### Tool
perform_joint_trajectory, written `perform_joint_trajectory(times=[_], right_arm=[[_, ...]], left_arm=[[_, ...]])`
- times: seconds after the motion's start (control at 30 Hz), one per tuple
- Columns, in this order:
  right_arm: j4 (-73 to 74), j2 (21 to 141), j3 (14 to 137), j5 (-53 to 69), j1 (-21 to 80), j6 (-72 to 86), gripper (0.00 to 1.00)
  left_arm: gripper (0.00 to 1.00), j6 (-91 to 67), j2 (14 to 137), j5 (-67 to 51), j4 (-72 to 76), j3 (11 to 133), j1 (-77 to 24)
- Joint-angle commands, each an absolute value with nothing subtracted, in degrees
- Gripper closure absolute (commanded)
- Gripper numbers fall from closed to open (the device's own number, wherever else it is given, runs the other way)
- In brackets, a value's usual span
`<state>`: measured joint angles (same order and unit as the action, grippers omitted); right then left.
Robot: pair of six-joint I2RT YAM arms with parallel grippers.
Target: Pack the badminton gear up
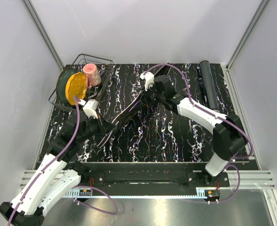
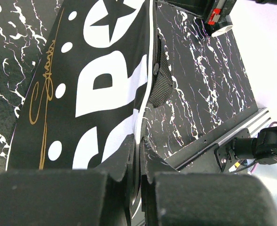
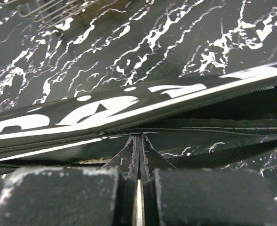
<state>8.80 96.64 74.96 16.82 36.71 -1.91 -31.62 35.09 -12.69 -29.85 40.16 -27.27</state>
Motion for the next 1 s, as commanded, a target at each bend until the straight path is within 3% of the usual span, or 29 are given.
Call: perform_joint_trajectory(times=[0.0, 0.1, 0.3, 0.37, 0.4, 0.43, 0.53, 0.67, 0.97], right_arm=[[0.6, 92.5, 71.0, 8.4, 37.2, 1.8, 1.00], [-3.4, 91.1, 68.6, 5.0, 37.2, 3.3, 1.00], [-2.9, 88.9, 67.5, 15.5, 37.1, 0.3, 1.00], [-1.1, 87.5, 66.7, 19.2, 37.1, -2.5, 0.90], [-0.8, 86.9, 66.2, 19.9, 36.9, -2.8, 0.81], [-0.9, 85.6, 65.7, 22.0, 36.8, -2.8, 0.65], [-0.3, 86.0, 66.1, 26.9, 36.2, -2.2, 0.45], [4.7, 89.1, 69.3, 27.3, 36.3, -5.9, 0.43], [3.3, 90.9, 70.5, 24.4, 36.3, -9.6, 0.50]], left_arm=[[1.00, -33.0, 34.0, -12.2, -27.6, 42.0, -27.0], [1.00, -33.0, 33.8, -12.0, -28.1, 41.9, -27.1], [1.00, -32.9, 33.7, -12.5, -28.2, 42.1, -27.0], [1.00, -32.7, 33.7, -12.8, -28.3, 42.2, -27.1], [1.00, -32.7, 33.6, -12.9, -28.2, 42.2, -27.0], [1.00, -32.7, 33.4, -13.0, -28.2, 42.2, -27.0], [1.00, -32.3, 33.4, -13.3, -28.1, 42.2, -27.1], [1.00, -32.1, 33.8, -14.1, -27.8, 42.5, -27.0], [1.00, -32.5, 33.8, -14.9, -27.5, 42.1, -27.1]])
